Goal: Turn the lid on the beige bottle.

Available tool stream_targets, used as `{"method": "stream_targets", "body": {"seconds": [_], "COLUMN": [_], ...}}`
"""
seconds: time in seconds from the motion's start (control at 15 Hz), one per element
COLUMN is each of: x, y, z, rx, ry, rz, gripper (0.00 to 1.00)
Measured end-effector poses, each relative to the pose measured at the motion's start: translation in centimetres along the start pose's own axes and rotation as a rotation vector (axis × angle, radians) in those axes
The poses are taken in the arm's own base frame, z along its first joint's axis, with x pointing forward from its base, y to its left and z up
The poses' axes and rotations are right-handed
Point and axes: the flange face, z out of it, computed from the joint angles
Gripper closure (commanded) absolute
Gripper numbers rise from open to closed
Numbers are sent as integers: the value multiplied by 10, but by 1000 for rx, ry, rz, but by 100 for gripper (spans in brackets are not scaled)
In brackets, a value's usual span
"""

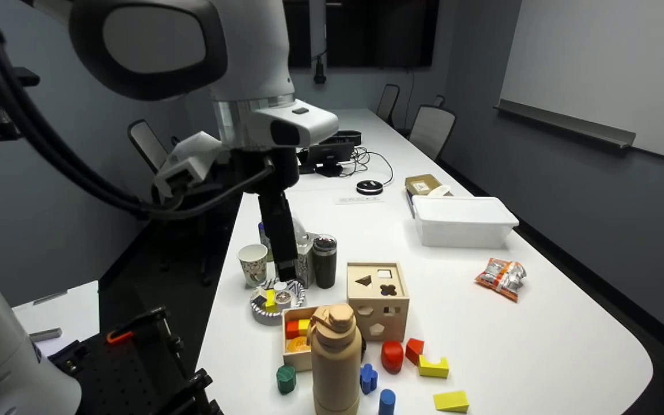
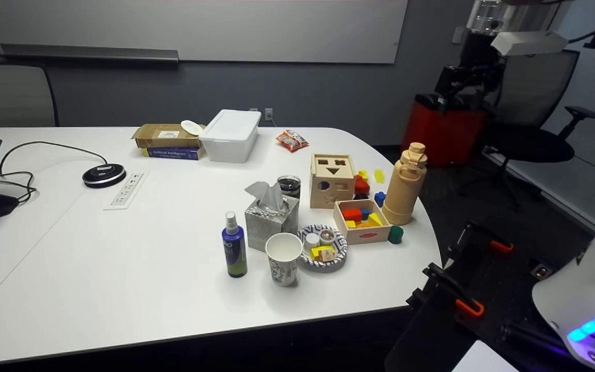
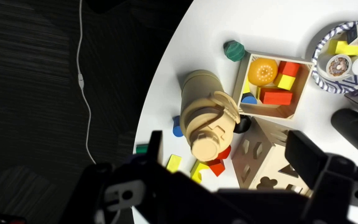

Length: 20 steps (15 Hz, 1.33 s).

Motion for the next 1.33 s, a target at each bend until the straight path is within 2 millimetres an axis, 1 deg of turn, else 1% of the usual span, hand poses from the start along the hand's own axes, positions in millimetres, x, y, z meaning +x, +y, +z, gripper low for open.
{"method": "stream_targets", "body": {"seconds": [0.2, 0.33, 0.53, 0.67, 0.87, 1.2, 1.27, 1.33], "x": [12, 20, 29, 35, 45, 60, 61, 62], "y": [3, 4, 4, 2, 2, 6, 6, 6], "z": [25, 47, 77, 93, 107, 116, 119, 121], "rx": [17, 31, 55, 69, 71, 64, 64, 63], "ry": [39, 56, 57, 50, 42, 36, 33, 29], "rz": [30, 49, 74, 89, 104, 125, 131, 135], "gripper": [0, 0, 0, 0, 0, 0, 6, 28]}}
